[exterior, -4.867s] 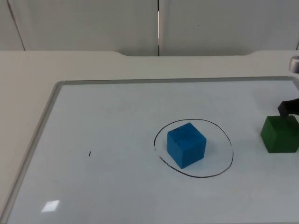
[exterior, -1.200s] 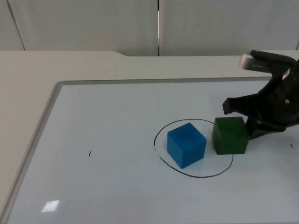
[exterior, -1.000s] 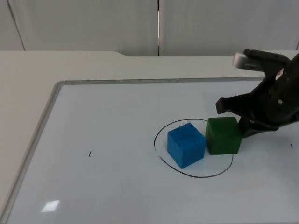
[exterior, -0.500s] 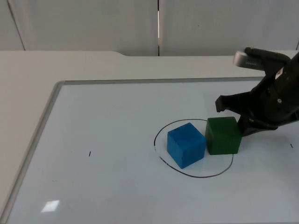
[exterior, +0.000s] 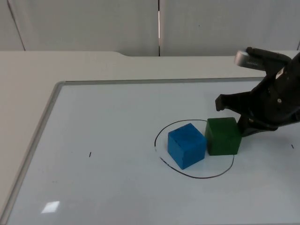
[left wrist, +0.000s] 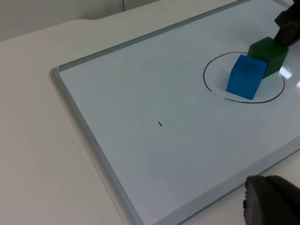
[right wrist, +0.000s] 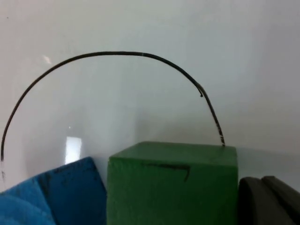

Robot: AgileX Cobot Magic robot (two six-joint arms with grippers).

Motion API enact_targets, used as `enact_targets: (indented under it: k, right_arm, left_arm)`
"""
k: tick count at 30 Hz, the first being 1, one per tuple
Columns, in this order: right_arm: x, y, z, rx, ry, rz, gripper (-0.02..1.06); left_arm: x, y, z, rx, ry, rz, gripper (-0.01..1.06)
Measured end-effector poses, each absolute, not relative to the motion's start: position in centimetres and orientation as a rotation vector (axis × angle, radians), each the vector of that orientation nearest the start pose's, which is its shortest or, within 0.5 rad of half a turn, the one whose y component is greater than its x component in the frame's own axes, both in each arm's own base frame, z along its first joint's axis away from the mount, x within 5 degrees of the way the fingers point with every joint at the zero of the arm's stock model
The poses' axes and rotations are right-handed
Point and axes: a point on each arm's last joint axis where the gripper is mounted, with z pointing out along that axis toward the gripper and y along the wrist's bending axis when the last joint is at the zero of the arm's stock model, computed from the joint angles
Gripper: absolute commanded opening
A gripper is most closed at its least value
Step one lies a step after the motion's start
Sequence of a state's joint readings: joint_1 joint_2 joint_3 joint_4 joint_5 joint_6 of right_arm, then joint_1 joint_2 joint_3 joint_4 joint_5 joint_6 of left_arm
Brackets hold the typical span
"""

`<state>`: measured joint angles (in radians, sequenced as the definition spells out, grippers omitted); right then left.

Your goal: Push the two cubes into the marked area.

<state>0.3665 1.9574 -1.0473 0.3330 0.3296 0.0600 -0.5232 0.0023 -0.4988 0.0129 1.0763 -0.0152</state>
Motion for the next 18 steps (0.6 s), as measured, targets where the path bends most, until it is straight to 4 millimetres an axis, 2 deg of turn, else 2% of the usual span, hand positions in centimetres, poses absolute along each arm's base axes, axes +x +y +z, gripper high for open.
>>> enact_targets:
  k: [10,18]
  right_arm:
    - [33.6,15.6,12.0,-0.065,2.719,0.374,0.00]
    - [33.5,15.7,12.1,-0.090,2.711,0.366,0.00]
  left_arm:
    - [-0.4,0.3,27.6,0.522,2.012,-0.316,0.00]
    - [-0.4,0.3,27.6,0.522,2.012,-0.316,0.00]
